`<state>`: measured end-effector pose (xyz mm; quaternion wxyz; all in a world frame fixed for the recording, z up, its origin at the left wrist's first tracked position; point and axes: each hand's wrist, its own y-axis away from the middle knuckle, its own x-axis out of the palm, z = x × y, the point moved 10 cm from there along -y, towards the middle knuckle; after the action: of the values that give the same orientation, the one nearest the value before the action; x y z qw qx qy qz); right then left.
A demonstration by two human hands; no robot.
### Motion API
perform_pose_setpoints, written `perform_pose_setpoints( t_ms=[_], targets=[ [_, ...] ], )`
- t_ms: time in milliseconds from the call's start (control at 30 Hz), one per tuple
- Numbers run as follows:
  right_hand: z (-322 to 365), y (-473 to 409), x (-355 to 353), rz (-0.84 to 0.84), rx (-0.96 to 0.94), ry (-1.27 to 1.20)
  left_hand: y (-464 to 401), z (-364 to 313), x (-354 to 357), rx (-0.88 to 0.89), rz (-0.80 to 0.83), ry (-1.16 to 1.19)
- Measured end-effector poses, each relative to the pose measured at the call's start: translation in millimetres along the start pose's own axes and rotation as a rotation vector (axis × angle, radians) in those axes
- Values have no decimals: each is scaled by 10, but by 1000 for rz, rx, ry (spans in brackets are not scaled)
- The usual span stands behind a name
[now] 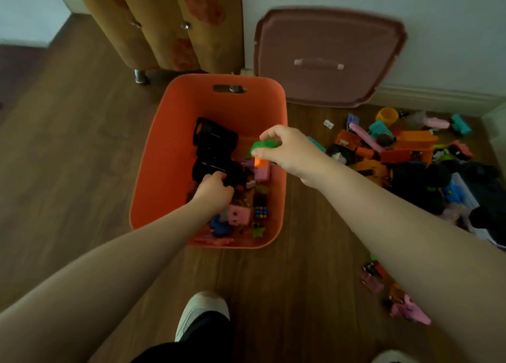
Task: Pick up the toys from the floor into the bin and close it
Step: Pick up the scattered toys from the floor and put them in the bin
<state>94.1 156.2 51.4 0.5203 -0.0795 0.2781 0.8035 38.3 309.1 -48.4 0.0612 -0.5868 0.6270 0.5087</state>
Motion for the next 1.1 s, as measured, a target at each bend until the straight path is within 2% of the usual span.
perform_pose_setpoints(
  t_ms=[67,133,233,300,400,600,733,800,867,1100],
  targets=[
    [61,-7,23,23,-85,262,116,-237,-85,138,-61,56],
    [124,11,-48,-23,-211,505,310,-534,-229,322,-179,87],
    [-39,46,-361,-142,-241,684,685,-966,-276,591,-272,89],
    [-333,70,-602,-157,-162,774,895,-1269,-106,743,-225,28],
    [-950,218,-881,-62,-21,854,1072,-1701,433,889,-61,-124],
    [-2264,831,-1314,113,202,858,932,-2193,1712,854,259,-511],
    [-2956,1215,-1279,328,306,880,799,-2321,2361,970,369,-872],
    [-3152,1300,-1189,395,255,1005,735,-2313,2606,1047,424,-1000],
    [-3253,1307,-1068,392,169,1072,605,-2240,2821,1038,459,-1075],
    [-3423,1084,-703,388,26,1105,227,-1771,3236,761,467,-1014]
  ],
)
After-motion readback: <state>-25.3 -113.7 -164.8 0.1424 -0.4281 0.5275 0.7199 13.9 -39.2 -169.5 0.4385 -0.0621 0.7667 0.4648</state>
